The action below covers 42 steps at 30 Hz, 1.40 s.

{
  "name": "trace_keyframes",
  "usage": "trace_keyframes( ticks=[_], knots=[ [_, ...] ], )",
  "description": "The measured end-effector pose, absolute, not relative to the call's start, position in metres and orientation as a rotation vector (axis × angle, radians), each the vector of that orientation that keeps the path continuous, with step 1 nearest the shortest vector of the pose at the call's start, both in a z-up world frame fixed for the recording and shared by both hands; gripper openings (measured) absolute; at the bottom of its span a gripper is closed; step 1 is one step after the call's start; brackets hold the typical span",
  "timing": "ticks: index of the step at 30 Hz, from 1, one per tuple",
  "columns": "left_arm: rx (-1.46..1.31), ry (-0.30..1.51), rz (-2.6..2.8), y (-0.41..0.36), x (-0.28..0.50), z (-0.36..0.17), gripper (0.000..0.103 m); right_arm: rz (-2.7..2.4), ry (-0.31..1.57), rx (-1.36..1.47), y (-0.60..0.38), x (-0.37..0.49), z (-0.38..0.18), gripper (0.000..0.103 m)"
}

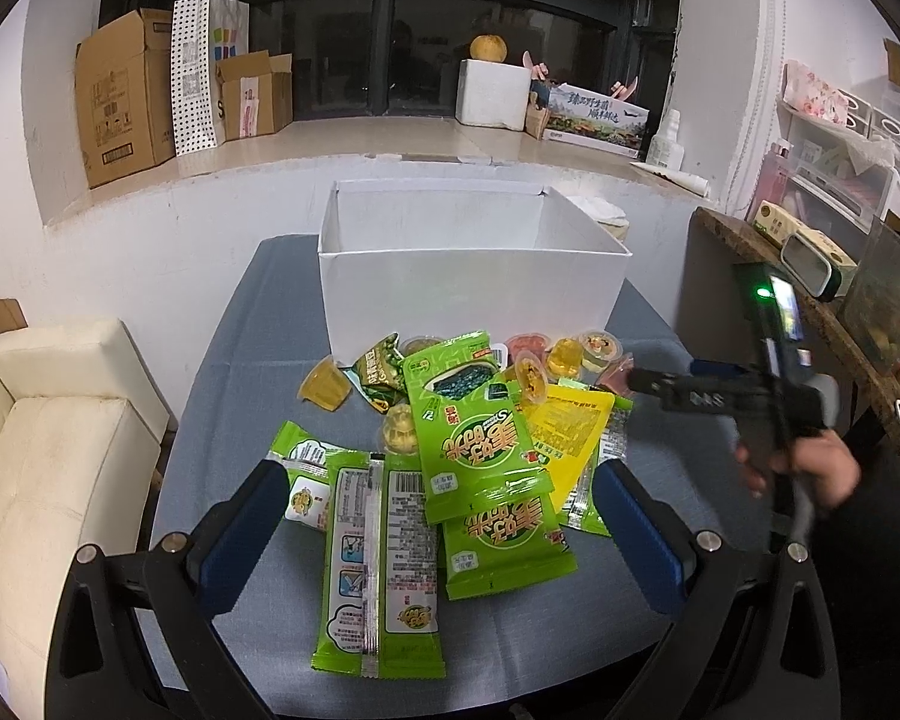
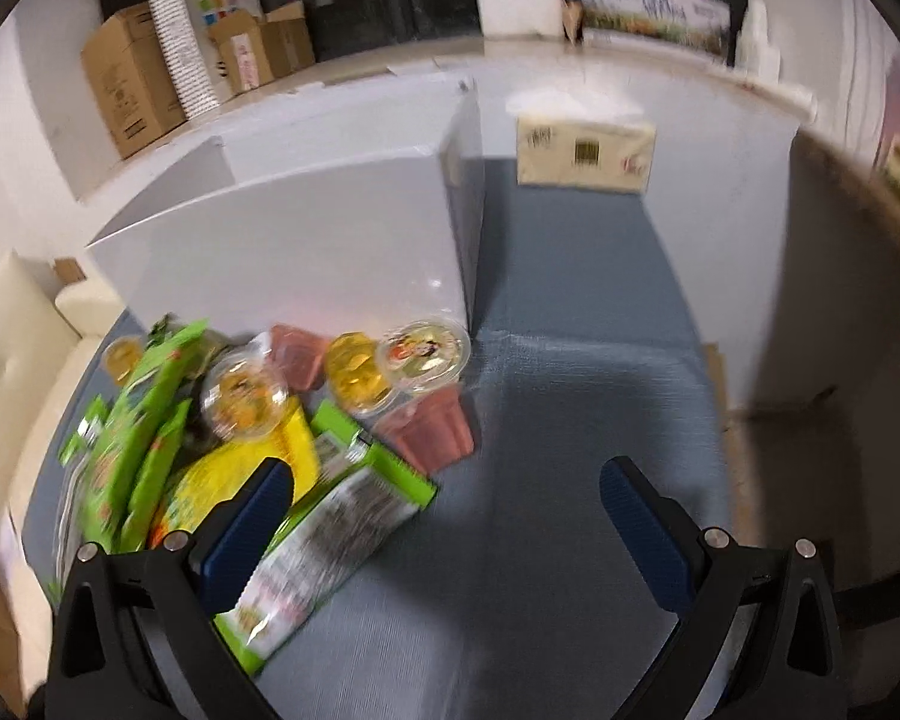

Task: Organize snacks
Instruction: 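Grasp the pink jelly cup with the right gripper while the left gripper grasps a green seaweed packet, then carry both items over the white box and release them inside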

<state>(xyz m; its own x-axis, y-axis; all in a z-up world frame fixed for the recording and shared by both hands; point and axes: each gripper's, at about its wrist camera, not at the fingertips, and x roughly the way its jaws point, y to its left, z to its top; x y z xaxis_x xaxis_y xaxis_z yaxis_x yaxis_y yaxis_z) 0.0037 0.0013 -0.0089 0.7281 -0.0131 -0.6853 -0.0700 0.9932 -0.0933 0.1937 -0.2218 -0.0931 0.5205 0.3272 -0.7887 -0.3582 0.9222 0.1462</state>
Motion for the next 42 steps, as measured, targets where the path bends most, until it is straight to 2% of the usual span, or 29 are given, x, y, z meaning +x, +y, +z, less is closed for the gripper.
trace_keyframes(
  ticks=[4,5,6,10,11,12,19,32,34,35,42],
  knots=[
    [-0.127,0.767,0.032,0.004,0.005,-0.012,0.103,0.439,0.952,-0.001,-0.214,0.216,-0.109,0.102],
    [-0.127,0.767,0.032,0.005,0.005,-0.013,0.103,0.423,0.981,0.002,-0.211,0.222,-0.116,0.099],
    [-0.127,0.768,0.033,0.005,0.005,-0.013,0.103,0.418,0.998,0.01,-0.209,0.226,-0.121,0.087],
    [-0.139,0.78,0.035,0.008,0.007,-0.017,0.103,0.421,0.992,-0.009,-0.203,0.232,-0.125,0.055],
    [-0.143,0.783,0.034,0.008,0.007,-0.019,0.103,0.407,0.99,-0.021,-0.203,0.232,-0.124,0.049],
    [-0.146,0.784,0.032,0.008,0.008,-0.02,0.103,0.401,0.985,-0.034,-0.203,0.231,-0.122,0.047],
    [-0.178,0.815,-0.015,0.011,0.026,-0.033,0.103,0.461,0.941,-0.024,-0.208,0.21,-0.11,0.047],
    [-0.16,0.974,-0.005,-0.008,0.131,-0.089,0.102,0.521,0.774,0.082,-0.232,0.132,-0.049,0.047],
    [-0.174,0.98,-0.005,-0.008,0.134,-0.095,0.082,0.537,0.765,0.081,-0.231,0.122,-0.046,0.047],
    [-0.194,0.977,-0.014,-0.007,0.133,-0.095,0.077,0.541,0.764,0.074,-0.228,0.123,-0.046,0.047],
    [-0.214,0.895,-0.04,-0.003,0.115,-0.074,0.073,0.566,0.758,0.057,-0.22,0.111,-0.043,0.047]
  ],
)
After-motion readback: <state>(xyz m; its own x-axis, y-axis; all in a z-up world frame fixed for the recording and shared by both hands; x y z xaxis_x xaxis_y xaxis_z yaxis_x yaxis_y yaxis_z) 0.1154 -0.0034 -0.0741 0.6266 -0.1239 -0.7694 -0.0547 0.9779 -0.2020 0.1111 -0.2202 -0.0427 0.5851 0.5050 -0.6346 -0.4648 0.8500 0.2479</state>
